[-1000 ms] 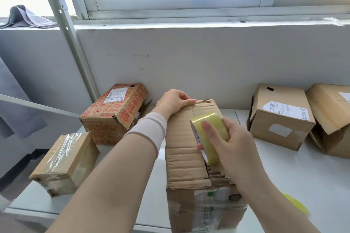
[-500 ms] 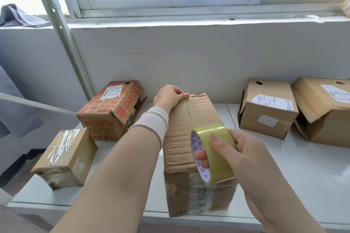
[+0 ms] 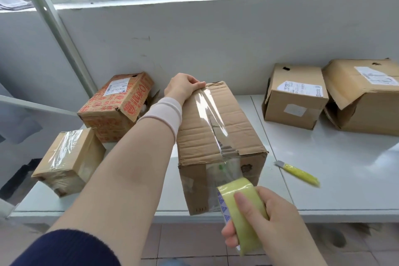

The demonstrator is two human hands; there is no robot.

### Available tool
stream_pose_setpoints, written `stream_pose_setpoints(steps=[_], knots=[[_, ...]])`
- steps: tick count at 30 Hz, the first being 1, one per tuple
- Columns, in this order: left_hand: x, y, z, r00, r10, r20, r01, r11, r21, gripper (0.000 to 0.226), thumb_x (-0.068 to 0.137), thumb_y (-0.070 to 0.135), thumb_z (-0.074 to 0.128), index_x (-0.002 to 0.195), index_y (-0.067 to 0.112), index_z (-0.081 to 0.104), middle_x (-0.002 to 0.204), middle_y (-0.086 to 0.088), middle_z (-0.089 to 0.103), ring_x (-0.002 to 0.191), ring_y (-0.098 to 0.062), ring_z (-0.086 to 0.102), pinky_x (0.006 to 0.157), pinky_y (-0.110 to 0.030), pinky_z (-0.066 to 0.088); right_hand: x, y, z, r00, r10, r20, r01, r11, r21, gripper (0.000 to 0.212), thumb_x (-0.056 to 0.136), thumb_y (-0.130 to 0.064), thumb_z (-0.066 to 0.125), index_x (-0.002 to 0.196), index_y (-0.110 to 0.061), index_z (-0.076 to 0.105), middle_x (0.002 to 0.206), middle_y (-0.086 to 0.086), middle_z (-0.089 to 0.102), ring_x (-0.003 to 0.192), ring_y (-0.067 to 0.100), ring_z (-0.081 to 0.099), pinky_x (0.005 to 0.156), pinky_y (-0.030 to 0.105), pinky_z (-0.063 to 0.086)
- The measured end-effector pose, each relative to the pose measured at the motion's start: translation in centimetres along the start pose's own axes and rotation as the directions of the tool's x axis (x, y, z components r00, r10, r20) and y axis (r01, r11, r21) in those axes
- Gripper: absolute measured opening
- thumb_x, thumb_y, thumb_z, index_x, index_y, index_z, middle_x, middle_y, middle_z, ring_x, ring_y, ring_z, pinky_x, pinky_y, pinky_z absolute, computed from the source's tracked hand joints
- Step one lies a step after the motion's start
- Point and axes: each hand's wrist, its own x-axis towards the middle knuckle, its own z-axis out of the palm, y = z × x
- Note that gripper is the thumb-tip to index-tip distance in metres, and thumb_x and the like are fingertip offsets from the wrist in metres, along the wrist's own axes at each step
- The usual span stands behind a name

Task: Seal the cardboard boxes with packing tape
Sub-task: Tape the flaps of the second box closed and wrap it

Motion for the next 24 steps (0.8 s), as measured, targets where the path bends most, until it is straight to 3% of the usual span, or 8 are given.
stream_pose_setpoints(steps=[2,5,8,11,13,15,20,24], knots=[[0.1,-0.1,0.1,1.000,0.030,-0.003,-0.030,0.999,0.015,0.021,0.083,0.052,0.064,0.087,0.031,0.068,0.096,0.010,0.065,0.101,-0.013,0.057,0.079,-0.028,0.041,0.6,0.9,0.1,1.000,-0.004,-0.024,0.003,1.000,-0.012,0.020,0.088,-0.028,0.054,0.088,-0.008,0.057,0.059,0.010,0.070,0.052,0.023,0.067,0.050,0.026,0.052],[-0.6,-0.2,-0.5,0.985,0.165,-0.052,-0.167,0.985,-0.049,0.031,0.087,0.051,0.059,0.106,0.027,0.066,0.116,0.006,0.064,0.118,-0.016,0.053,0.104,-0.037,0.038,1.3,1.5,0.4,0.999,-0.023,-0.028,0.021,0.999,-0.040,0.018,0.089,-0.028,0.054,0.088,-0.010,0.056,0.060,0.007,0.071,0.053,0.023,0.067,0.049,0.024,0.051],[-5.8,-1.2,-2.0,0.943,0.314,-0.111,-0.332,0.918,-0.217,0.072,0.080,0.072,0.046,0.133,0.024,0.050,0.146,-0.004,0.042,0.140,-0.020,0.029,0.116,-0.043,0.018,1.6,1.7,0.5,0.999,-0.030,-0.020,0.030,0.999,-0.028,0.019,0.090,-0.029,0.053,0.088,-0.010,0.056,0.061,0.005,0.071,0.053,0.021,0.068,0.050,0.024,0.053],[-15.0,-5.3,-1.7,0.889,0.452,-0.078,-0.442,0.800,-0.406,0.083,0.067,0.085,0.045,0.136,0.038,0.043,0.158,0.004,0.017,0.147,-0.014,0.008,0.116,-0.041,0.017,1.5,2.1,0.6,0.999,-0.044,-0.012,0.045,0.999,0.017,0.019,0.089,-0.029,0.053,0.089,-0.010,0.057,0.062,0.006,0.071,0.052,0.021,0.067,0.050,0.024,0.054],[-19.4,-8.0,-0.4,0.839,0.543,0.006,-0.487,0.757,-0.435,0.083,0.061,0.078,0.063,0.134,0.045,0.039,0.159,0.007,0.007,0.147,-0.013,0.003,0.114,-0.049,0.025,1.5,2.4,0.9,0.997,-0.077,0.001,0.077,0.997,0.029,0.024,0.084,-0.034,0.053,0.090,-0.011,0.056,0.064,0.006,0.072,0.051,0.021,0.066,0.051,0.023,0.054],[-21.1,-8.8,1.1,0.836,0.548,-0.030,-0.509,0.753,-0.416,0.078,0.061,0.069,0.072,0.129,0.052,0.037,0.159,0.005,0.004,0.147,-0.011,0.008,0.108,-0.050,0.037,1.7,2.7,1.1,0.993,-0.115,0.006,0.114,0.993,0.016,0.030,0.078,-0.039,0.052,0.091,-0.012,0.056,0.065,0.005,0.072,0.052,0.019,0.066,0.051,0.022,0.053],[-21.2,-7.2,2.7,0.812,0.528,-0.249,-0.581,0.688,-0.435,0.055,0.075,0.036,0.073,0.122,0.033,0.046,0.154,0.018,0.023,0.141,-0.011,0.029,0.096,-0.026,0.049,2.0,3.1,0.6,0.976,-0.215,0.022,0.217,0.971,-0.098,0.035,0.069,-0.047,0.054,0.096,-0.024,0.053,0.080,-0.001,0.071,0.069,0.002,0.067,0.054,0.014,0.049],[-21.1,-6.2,2.1,0.829,0.470,-0.302,-0.559,0.706,-0.436,0.049,0.076,0.034,0.069,0.119,0.029,0.047,0.144,0.006,0.039,0.132,-0.011,0.042,0.080,-0.014,0.050,1.7,2.4,-0.5,0.942,-0.294,0.161,0.321,0.929,-0.186,0.044,0.068,-0.044,0.060,0.107,-0.025,0.051,0.091,-0.006,0.070,0.084,-0.001,0.064,0.065,0.012,0.049]])
